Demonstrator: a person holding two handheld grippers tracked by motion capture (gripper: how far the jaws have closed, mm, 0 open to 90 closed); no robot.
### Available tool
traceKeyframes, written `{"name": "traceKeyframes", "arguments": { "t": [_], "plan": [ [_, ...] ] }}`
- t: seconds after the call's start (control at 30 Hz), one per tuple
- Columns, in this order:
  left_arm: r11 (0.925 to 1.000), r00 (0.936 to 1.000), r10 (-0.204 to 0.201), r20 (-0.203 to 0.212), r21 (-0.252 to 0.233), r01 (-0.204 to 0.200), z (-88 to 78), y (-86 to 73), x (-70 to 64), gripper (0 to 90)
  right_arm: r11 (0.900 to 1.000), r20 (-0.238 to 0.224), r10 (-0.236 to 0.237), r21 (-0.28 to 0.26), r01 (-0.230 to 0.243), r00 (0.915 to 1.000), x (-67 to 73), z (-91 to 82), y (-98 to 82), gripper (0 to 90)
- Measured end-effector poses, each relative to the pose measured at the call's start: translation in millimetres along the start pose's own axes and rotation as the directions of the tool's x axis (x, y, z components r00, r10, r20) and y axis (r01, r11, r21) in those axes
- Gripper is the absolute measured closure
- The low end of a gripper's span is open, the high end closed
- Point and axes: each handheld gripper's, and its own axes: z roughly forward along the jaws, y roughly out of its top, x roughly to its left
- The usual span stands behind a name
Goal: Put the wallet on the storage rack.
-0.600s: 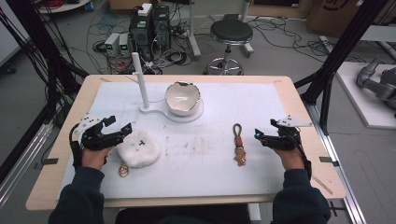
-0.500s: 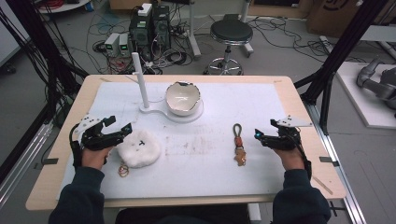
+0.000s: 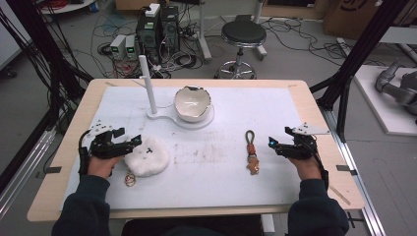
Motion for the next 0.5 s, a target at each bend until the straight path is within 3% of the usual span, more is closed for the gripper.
{"name": "traceKeyframes", "arguments": {
  "t": [0.03, 0.33, 0.47, 0.5],
  "plan": [
    [0.9993, 0.9999, 0.009, -0.006, 0.036, -0.009, 3.0, -1.9, 0.3, 19.6, 1.0, -0.006, -0.005, 0.003, 0.005, 1.0, 1.3, 0.6, 0.3, 21.2],
    [0.9929, 0.9992, -0.004, -0.04, 0.119, 0.008, 5.0, -7.4, 5.0, 19.7, 0.999, -0.014, -0.029, 0.015, 0.029, 0.9995, 7.8, 2.3, 1.8, 21.3],
    [0.9797, 0.9994, -0.029, -0.015, 0.198, 0.032, 7.6, -13.0, 9.6, 22.7, 0.999, -0.019, -0.028, 0.022, 0.029, 0.9994, 9.6, 3.1, 2.0, 21.3],
    [0.9757, 0.9992, -0.039, 0.007, 0.216, 0.036, 8.5, -14.2, 10.4, 29.8, 0.999, -0.022, -0.033, 0.021, 0.033, 0.9992, 10.0, 3.6, 2.3, 21.3]
  ]
}}
